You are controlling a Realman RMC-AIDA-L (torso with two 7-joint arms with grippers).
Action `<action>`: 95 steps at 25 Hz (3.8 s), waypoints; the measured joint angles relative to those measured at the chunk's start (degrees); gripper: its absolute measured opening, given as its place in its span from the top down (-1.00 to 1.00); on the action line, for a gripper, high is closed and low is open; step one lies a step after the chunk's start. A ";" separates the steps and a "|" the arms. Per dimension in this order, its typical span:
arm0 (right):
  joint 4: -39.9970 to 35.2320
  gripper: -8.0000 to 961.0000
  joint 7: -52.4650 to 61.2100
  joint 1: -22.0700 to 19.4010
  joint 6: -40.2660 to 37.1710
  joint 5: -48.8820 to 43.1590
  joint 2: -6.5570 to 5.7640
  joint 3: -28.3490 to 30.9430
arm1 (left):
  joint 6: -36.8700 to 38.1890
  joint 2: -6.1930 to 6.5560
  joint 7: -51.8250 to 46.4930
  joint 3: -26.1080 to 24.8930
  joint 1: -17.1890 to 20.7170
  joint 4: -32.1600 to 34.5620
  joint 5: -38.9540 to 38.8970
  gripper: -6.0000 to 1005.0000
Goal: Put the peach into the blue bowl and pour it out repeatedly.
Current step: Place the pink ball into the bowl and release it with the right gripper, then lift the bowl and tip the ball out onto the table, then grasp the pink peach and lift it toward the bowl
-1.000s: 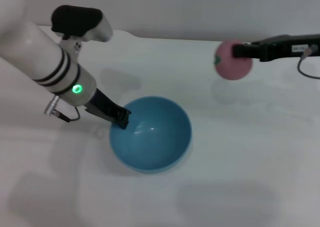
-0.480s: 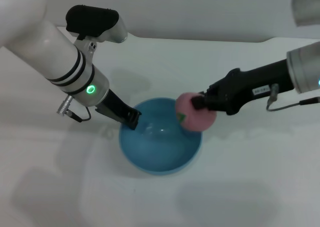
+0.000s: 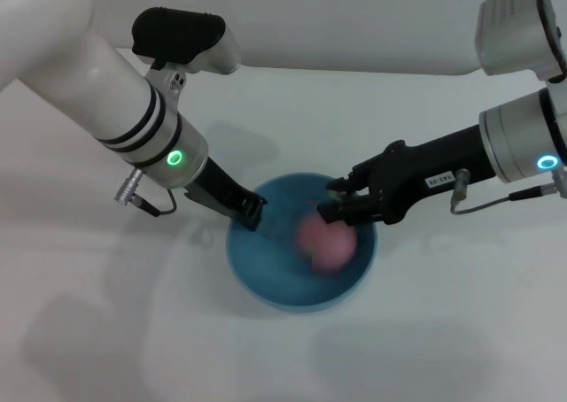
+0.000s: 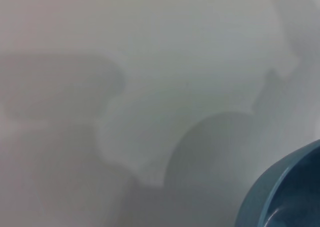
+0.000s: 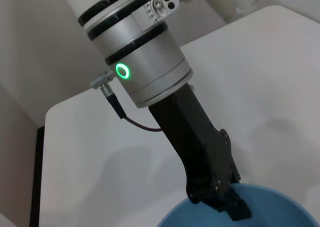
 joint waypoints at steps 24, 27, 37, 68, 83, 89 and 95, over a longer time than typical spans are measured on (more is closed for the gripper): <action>4.43 0.06 -0.09 -16.48 5.65 3.71 -0.60 42.78 | -40.48 0.20 7.55 20.83 7.35 1.66 -16.29 0.99; 5.25 0.06 -0.14 -18.28 5.32 3.71 -0.62 46.41 | -50.87 0.23 9.19 26.92 8.91 1.66 -16.10 0.99; 7.73 0.06 -0.19 -20.04 4.25 3.77 -0.63 48.73 | -94.86 -0.24 25.63 53.92 10.26 -5.76 -16.19 0.99; 8.93 0.06 -5.83 -20.29 2.82 8.07 -0.55 48.15 | -110.65 0.53 32.17 50.08 9.97 -7.41 -29.79 0.99; 10.76 0.06 -9.91 -12.57 7.59 7.55 -0.46 28.30 | -47.73 1.25 27.47 2.64 6.98 -5.42 -28.75 0.99; 11.00 0.06 -7.60 -8.16 8.84 3.79 -0.55 18.84 | -22.18 2.00 23.15 -18.78 8.56 -2.37 -18.57 0.99; 11.00 0.06 -3.54 -3.34 10.90 -2.05 -0.17 11.09 | -9.21 3.70 11.13 -22.74 9.15 0.10 -6.36 0.99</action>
